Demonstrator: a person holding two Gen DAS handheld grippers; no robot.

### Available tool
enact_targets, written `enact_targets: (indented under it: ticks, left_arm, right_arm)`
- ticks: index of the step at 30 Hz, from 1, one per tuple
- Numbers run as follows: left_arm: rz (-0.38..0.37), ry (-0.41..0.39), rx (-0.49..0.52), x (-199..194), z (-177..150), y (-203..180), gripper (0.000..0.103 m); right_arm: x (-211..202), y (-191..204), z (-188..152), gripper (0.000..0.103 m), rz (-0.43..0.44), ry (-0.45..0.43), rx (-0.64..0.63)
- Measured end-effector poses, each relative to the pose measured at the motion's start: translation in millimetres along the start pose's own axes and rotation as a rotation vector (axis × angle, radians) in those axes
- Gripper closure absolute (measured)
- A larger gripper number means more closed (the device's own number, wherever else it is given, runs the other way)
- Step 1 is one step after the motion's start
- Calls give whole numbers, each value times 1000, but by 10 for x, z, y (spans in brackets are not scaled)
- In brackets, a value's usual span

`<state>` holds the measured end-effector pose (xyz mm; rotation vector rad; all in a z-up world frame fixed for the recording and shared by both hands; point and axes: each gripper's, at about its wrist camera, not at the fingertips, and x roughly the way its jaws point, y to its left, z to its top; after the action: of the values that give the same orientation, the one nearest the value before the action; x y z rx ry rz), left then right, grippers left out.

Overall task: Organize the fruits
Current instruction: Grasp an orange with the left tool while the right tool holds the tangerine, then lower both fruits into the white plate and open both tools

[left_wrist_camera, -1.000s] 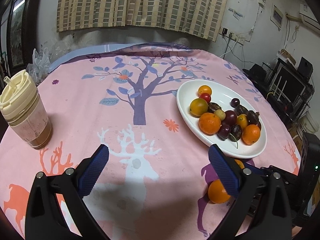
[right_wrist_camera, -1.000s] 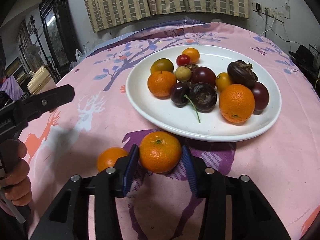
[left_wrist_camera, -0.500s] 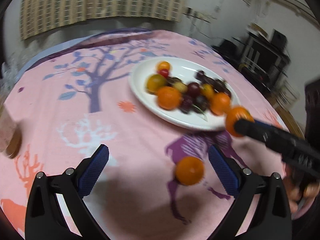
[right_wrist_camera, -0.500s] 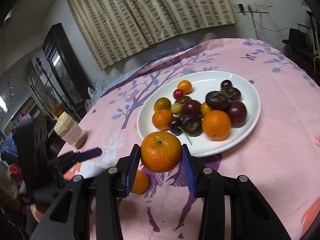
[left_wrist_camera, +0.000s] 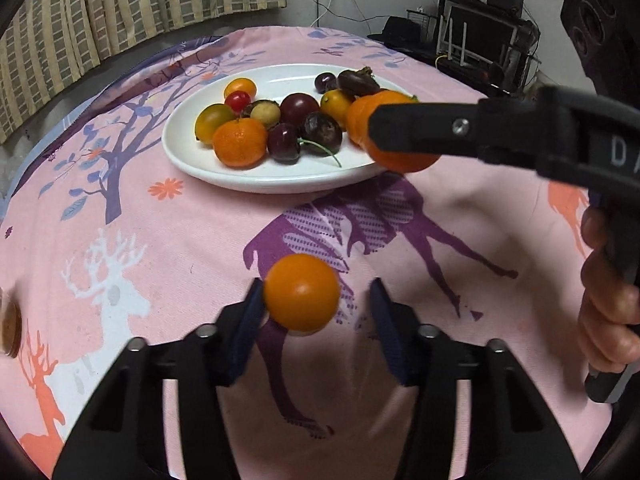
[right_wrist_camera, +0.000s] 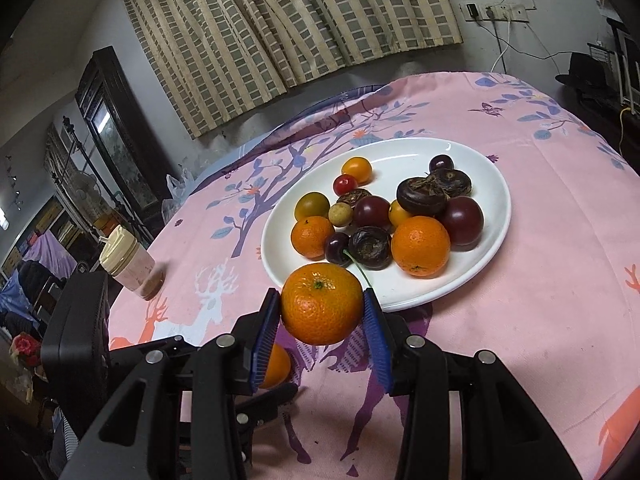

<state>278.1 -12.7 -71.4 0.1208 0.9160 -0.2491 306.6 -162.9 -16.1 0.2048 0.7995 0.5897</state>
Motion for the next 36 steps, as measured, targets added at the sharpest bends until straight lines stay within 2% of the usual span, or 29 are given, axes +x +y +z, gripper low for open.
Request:
enact_targets:
  ticks: [1,7,10,16,20,23,29,34,35,36]
  left_arm:
    - [-7,6,-7,14,-1,11,66]
    - [6,0,12,4,-7,1,66]
    - [-8,-11,-5,-46,10,23,66]
    - [-78,-163,-116,-428,248,249,66]
    - [-28,-226,-156,-404,676,392,66]
    - [-2,-247,-196,-218,1010,519,66]
    - [51,-202,-239,272,1404,667,66]
    - [72,-160,-239,456,1388,705,66]
    - [88,-150,-237,461,1374,699,66]
    - [100,-148,-238,446,1365,698,63]
  right_arm:
    - [0,2,-1,61,0,-1,0]
    - [-2,-4,1,61,3,-4,-4]
    - [-78,-4,20,61,-2,-43,-9]
    - [-249,-35,203,61,-93,-221,-51]
    - [-92,-133,421,61,-180,-266,-44]
    - [116,-212,605,61,-234,-266,-65]
    - [567,-378,885,60,-270,-211,-86]
    - [737,-424,912,59,-261,-157,-80]
    - [726,-419,909,58,-264,-154,-82]
    - [700,-395,901,52,-264,-156,-86]
